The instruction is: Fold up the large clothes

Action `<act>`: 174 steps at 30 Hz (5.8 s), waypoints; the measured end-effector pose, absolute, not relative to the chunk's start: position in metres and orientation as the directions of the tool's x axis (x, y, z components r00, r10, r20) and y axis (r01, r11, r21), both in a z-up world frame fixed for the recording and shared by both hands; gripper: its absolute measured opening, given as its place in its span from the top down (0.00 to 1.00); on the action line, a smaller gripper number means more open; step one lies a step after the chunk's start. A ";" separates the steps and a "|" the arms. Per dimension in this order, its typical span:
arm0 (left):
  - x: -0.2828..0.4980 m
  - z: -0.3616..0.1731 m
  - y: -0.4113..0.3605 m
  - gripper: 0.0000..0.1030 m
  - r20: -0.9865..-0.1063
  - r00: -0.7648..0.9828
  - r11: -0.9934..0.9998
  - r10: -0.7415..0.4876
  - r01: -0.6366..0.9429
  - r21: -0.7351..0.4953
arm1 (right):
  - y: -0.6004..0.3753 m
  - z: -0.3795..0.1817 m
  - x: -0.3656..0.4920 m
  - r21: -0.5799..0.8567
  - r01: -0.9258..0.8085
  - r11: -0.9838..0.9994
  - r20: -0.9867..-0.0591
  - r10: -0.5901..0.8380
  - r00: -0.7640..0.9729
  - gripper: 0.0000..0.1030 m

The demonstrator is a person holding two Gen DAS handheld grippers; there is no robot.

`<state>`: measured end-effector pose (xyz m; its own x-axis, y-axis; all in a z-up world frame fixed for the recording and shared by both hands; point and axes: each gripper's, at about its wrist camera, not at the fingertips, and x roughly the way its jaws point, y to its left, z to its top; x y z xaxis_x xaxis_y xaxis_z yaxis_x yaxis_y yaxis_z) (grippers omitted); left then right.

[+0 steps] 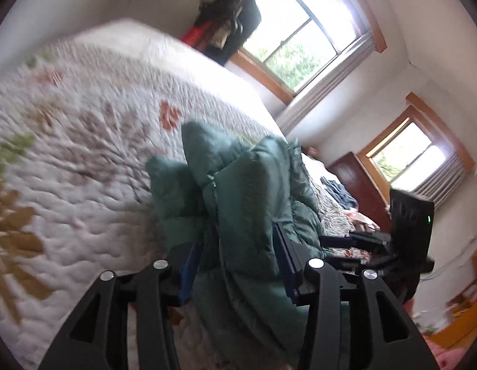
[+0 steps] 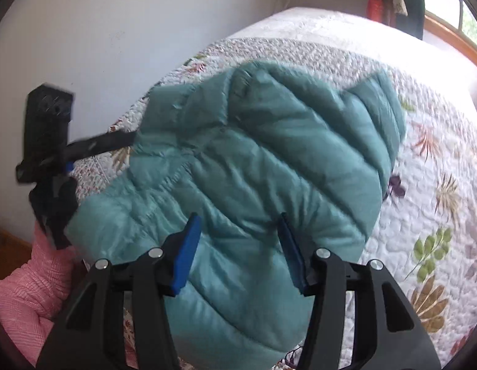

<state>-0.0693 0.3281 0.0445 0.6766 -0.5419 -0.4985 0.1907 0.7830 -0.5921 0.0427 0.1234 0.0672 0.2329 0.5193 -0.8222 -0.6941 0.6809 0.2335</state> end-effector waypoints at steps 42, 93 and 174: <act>-0.177 0.036 0.265 0.84 -0.551 0.636 0.833 -0.541 0.317 -0.454 | 0.189 0.057 0.096 0.517 -0.668 0.534 -0.711 0.703 0.012 0.56; -0.035 -0.038 0.294 0.03 -0.601 0.416 0.657 -0.683 -0.012 -0.754 | 0.023 -0.043 0.067 0.743 -0.313 0.592 -0.626 0.780 -0.010 0.13; 0.071 -0.015 0.130 0.49 -0.737 0.471 0.873 -0.485 0.210 -0.441 | -0.011 0.015 -0.040 0.358 -0.586 0.727 -0.732 0.608 0.307 0.54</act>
<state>0.0708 0.1304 -0.0154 0.4709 -0.4855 -0.7366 0.2095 0.8726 -0.4412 -0.0404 -0.0107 0.0153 0.3075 0.6078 -0.7322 -0.5859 0.7272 0.3576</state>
